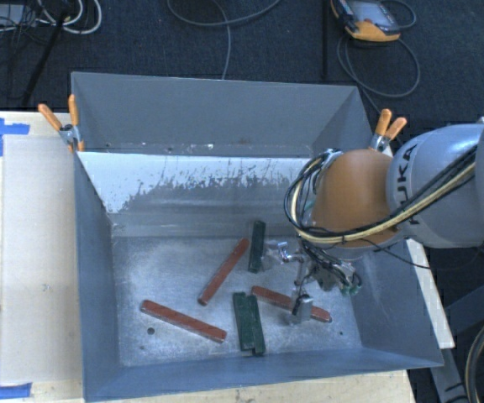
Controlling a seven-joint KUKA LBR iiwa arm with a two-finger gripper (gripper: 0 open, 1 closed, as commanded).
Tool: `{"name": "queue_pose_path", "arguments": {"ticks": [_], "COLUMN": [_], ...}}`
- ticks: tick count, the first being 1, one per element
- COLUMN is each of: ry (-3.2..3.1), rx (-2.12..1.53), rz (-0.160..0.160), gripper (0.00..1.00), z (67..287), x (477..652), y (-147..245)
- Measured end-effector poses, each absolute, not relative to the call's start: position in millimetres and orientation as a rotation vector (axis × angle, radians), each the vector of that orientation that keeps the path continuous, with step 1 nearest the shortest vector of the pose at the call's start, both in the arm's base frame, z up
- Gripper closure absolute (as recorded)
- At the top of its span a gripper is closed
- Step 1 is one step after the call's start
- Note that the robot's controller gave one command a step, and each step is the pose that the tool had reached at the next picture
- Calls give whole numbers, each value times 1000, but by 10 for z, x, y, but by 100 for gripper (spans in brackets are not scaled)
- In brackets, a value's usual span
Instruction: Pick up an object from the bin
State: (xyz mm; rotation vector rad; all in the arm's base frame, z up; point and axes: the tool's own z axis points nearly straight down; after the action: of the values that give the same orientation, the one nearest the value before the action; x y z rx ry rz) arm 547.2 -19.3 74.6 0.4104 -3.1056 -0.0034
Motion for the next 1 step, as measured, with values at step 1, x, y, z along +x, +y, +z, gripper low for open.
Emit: {"name": "queue_pose_path", "arguments": {"ticks": [1], "ry": [-3122], "rx": [415], "rz": [1], "gripper": [100], "z": [802], "x": [5521], "y": [-190]}}
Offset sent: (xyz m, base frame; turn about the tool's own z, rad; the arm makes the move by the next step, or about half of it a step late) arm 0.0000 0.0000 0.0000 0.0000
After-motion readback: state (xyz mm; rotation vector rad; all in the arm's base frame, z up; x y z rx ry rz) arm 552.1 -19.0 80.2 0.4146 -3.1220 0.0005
